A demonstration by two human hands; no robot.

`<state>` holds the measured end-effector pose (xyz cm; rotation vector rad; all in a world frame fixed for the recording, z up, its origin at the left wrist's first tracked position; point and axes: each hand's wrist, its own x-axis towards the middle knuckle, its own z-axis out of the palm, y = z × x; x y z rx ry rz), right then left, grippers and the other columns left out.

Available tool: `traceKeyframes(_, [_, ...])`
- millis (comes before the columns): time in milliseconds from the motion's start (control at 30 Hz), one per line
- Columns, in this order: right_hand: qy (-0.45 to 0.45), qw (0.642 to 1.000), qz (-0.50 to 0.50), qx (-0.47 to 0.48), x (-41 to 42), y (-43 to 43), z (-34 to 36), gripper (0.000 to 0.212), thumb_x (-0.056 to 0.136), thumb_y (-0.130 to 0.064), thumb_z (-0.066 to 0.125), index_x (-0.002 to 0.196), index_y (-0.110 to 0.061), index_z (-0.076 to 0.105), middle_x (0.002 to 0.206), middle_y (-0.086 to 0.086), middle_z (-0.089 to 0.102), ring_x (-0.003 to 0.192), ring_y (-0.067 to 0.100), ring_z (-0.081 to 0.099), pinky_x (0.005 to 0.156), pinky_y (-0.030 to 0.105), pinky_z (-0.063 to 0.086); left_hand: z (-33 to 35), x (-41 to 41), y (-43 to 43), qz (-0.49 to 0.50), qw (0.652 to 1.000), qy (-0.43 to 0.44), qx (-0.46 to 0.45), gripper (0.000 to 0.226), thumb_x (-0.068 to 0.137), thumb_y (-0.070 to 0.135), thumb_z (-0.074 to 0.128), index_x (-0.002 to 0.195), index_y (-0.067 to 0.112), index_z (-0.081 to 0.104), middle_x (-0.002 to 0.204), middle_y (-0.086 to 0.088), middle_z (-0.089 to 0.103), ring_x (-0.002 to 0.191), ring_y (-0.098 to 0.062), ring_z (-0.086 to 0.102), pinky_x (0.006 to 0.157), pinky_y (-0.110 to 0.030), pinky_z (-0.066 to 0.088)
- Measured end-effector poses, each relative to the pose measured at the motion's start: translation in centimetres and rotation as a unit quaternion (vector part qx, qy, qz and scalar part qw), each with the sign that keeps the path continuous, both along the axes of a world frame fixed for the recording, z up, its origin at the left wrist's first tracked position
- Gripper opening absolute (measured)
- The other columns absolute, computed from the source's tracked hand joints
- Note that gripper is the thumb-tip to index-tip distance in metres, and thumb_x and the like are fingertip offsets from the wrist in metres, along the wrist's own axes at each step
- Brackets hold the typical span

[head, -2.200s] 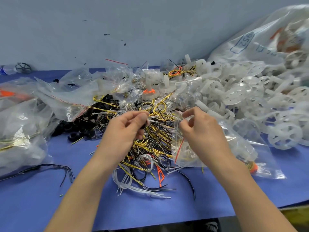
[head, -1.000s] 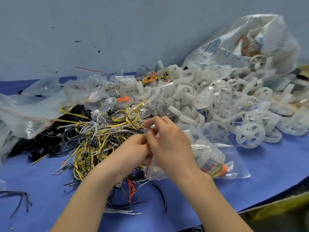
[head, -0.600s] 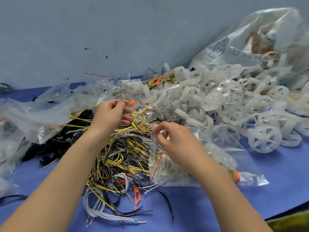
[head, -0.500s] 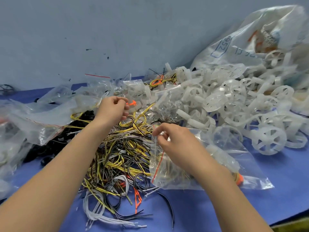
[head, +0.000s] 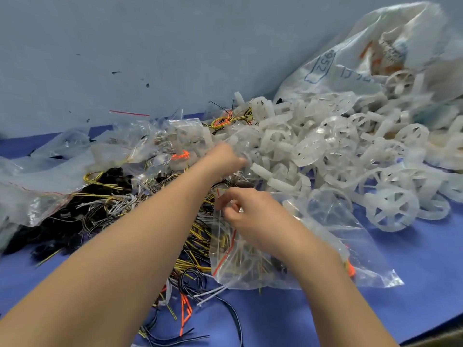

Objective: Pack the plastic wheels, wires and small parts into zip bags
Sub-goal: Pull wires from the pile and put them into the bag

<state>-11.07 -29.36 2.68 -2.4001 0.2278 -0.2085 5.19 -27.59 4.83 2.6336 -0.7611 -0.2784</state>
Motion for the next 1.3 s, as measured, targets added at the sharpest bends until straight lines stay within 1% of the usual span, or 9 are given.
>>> traceKeyframes(100, [0.001,1.000,0.012,-0.005,-0.1,-0.1,0.0,0.026,0.097,-0.020,0.046,0.105,-0.031,0.067,0.078,-0.018,0.051,0.062,-0.001,0.047,0.059,0.019,0.040,-1.0,0.2,-0.4,0.114,0.988,0.067,-0.075,0.073,0.093,0.033,0.062,0.144,-0.006,0.026,0.132,-0.018,0.052,0.112,-0.033,0.058,0.092,-0.041,0.054])
traceKeyframes(267, [-0.001,1.000,0.015,0.012,-0.3,-0.2,-0.1,0.024,0.098,-0.021,0.046,0.106,-0.030,0.067,0.081,-0.022,0.048,0.059,-0.004,0.043,0.052,0.013,0.029,-2.1,1.1,0.7,0.146,0.963,0.130,-0.186,0.030,0.091,0.016,0.064,0.116,0.001,0.055,0.111,-0.015,0.060,0.097,-0.029,0.063,0.078,-0.041,0.059])
traceKeyframes(400, [-0.004,1.000,0.002,0.016,-0.5,0.0,-0.1,0.025,0.098,-0.022,0.045,0.106,-0.031,0.066,0.084,-0.017,0.053,0.059,-0.001,0.046,0.052,0.017,0.032,-2.5,1.2,1.1,0.121,0.967,0.056,-0.216,0.016,0.091,0.025,0.063,0.084,0.014,0.056,0.082,-0.002,0.057,0.084,-0.026,0.059,0.083,-0.042,0.056])
traceKeyframes(567, [-0.013,1.000,-0.011,0.018,-0.8,0.4,0.0,0.026,0.097,-0.021,0.043,0.105,-0.031,0.065,0.086,-0.014,0.057,0.054,0.002,0.047,0.053,0.023,0.035,-1.7,0.2,2.7,0.048,0.963,-0.043,-0.262,0.013,0.095,0.033,0.057,0.091,0.023,0.049,0.086,0.007,0.057,0.079,-0.013,0.056,0.062,-0.028,0.039])
traceKeyframes(700, [-0.025,0.999,-0.032,0.028,-0.9,0.6,-0.2,0.026,0.098,-0.019,0.042,0.106,-0.028,0.065,0.082,-0.013,0.055,0.060,0.005,0.047,0.058,0.028,0.039,0.4,-1.6,5.0,0.037,0.934,-0.003,-0.355,0.014,0.103,0.030,0.042,0.090,0.025,0.043,0.097,-0.003,0.068,0.083,-0.019,0.067,0.069,-0.036,0.055])
traceKeyframes(900, [-0.034,0.997,-0.056,0.038,-0.8,1.0,-0.8,0.027,0.101,-0.024,0.041,0.110,-0.030,0.066,0.103,-0.009,0.060,0.057,0.001,0.048,0.054,0.021,0.035,3.5,-5.2,10.9,0.123,0.829,0.102,-0.536,0.028,0.105,0.032,0.038,0.110,0.009,0.053,0.104,-0.011,0.068,0.080,-0.018,0.072,0.061,-0.030,0.058])
traceKeyframes(1067, [-0.047,0.995,-0.079,0.023,-0.8,1.2,-0.9,0.026,0.101,-0.026,0.042,0.108,-0.036,0.065,0.111,-0.010,0.060,0.077,0.001,0.053,0.067,0.025,0.042,1.2,-8.5,15.2,0.169,0.661,0.382,-0.623,0.027,0.098,0.018,0.044,0.115,0.006,0.063,0.108,-0.014,0.072,0.079,-0.017,0.068,0.085,-0.040,0.057])
traceKeyframes(1200, [-0.063,0.994,-0.091,0.021,-0.8,1.1,-0.8,0.024,0.101,-0.027,0.043,0.098,-0.043,0.060,0.104,-0.012,0.059,0.062,-0.002,0.046,0.056,0.021,0.032,0.2,-9.2,16.7,0.176,0.499,0.578,-0.621,0.041,0.092,0.006,0.040,0.129,-0.002,0.053,0.126,-0.016,0.063,0.120,-0.008,0.049,0.100,-0.034,0.050])
traceKeyframes(1300, [-0.059,0.994,-0.095,0.015,-0.9,1.2,-0.9,0.023,0.101,-0.028,0.044,0.098,-0.044,0.060,0.104,-0.013,0.058,0.064,-0.002,0.049,0.057,0.020,0.034,-0.1,-9.7,17.1,0.171,0.447,0.606,-0.635,0.042,0.091,0.005,0.040,0.130,-0.003,0.052,0.108,-0.019,0.069,0.095,-0.014,0.068,0.078,-0.025,0.059])
